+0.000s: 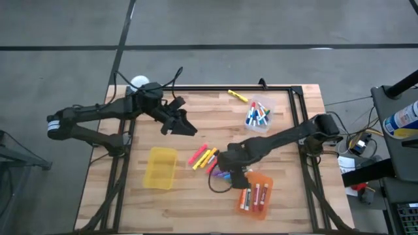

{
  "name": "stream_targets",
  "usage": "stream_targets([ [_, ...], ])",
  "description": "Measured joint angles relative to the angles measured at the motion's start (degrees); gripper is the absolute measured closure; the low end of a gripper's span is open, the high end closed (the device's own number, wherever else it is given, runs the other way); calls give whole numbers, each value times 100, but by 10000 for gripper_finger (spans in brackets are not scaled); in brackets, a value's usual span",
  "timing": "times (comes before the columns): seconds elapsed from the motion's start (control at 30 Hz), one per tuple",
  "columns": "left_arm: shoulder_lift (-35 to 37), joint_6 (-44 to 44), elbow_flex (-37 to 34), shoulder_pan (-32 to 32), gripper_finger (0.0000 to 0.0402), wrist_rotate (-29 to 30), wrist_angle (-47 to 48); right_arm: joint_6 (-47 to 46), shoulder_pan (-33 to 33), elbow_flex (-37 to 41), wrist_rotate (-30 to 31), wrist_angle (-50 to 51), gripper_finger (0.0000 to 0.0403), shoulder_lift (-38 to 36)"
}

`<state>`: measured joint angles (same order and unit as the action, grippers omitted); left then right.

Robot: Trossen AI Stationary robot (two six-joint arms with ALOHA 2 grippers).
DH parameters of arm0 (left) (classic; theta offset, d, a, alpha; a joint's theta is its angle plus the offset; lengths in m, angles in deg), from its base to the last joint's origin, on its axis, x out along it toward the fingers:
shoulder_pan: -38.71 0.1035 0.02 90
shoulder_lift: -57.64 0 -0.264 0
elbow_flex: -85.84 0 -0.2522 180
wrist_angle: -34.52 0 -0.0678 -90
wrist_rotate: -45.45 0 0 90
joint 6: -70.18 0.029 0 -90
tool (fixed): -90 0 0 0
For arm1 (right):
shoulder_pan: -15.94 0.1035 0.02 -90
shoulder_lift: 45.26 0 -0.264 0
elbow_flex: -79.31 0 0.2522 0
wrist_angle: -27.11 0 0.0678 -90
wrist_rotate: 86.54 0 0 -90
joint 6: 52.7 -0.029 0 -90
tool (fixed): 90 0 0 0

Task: Pick & Place Markers
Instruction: Put the green marker pen into the orange bin

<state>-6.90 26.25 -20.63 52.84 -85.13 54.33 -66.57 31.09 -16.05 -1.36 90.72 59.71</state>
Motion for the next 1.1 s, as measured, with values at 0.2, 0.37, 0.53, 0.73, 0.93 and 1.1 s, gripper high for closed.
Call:
stream_targets([
  [0.2,35,21,-2,2,213,-2,3,201,318,-84,-40,-8,216,334],
  [0.37,35,22,-4,2,213,-2,3,284,483,6,-27,-33,216,452],
  [0.53,35,25,-4,2,213,-4,3,272,543,104,-24,-167,216,674],
  [0.73,35,-10,-7,2,213,-4,1,350,543,140,54,-163,216,1009],
  [0.93,35,-94,-7,2,213,-5,1,316,547,231,114,-333,217,1039],
  [1.1,35,-70,-7,4,213,32,0,331,467,276,201,-453,253,1041],
])
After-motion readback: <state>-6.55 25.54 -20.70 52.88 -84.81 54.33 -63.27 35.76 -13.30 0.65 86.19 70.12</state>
